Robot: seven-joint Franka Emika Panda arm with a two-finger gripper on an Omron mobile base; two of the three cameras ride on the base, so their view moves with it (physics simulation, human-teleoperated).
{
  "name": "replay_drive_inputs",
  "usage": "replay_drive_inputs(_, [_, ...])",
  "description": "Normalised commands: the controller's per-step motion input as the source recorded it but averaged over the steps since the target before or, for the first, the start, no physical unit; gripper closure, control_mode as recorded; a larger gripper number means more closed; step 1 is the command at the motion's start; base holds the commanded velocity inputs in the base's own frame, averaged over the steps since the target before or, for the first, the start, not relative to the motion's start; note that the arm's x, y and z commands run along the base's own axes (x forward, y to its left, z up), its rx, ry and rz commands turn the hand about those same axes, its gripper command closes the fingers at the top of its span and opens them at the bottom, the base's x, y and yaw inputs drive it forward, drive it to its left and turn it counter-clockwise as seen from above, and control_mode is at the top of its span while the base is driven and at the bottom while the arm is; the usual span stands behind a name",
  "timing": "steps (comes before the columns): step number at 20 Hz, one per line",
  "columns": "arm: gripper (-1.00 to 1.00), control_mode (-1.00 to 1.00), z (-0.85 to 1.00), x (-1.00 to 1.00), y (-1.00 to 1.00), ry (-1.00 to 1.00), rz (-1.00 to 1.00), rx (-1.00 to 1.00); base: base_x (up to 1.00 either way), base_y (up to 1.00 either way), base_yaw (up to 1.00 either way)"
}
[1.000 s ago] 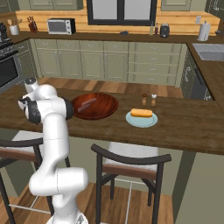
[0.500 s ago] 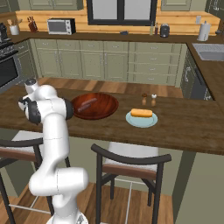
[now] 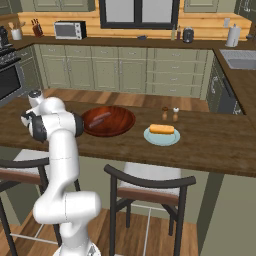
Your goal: Place one bun and one sausage from the bowl on each plate.
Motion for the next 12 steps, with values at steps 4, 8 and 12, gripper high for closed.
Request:
replay_drive_inputs(4, [-1.0, -1.0, 0.05, 0.0, 0.0, 0.01, 0.0, 0.0, 0.0, 0.0, 0.0])
replay_drive_inputs(8, [-1.0, -1.0, 0.57, -0.07, -0.1, 0.0, 0.0, 0.0, 0.0, 0.0, 0.0])
replay_drive_inputs(12, [-1.0, -1.0, 0.87, -0.3, -0.51, 0.0, -0.04, 0.07, 0.0, 0.0, 0.0])
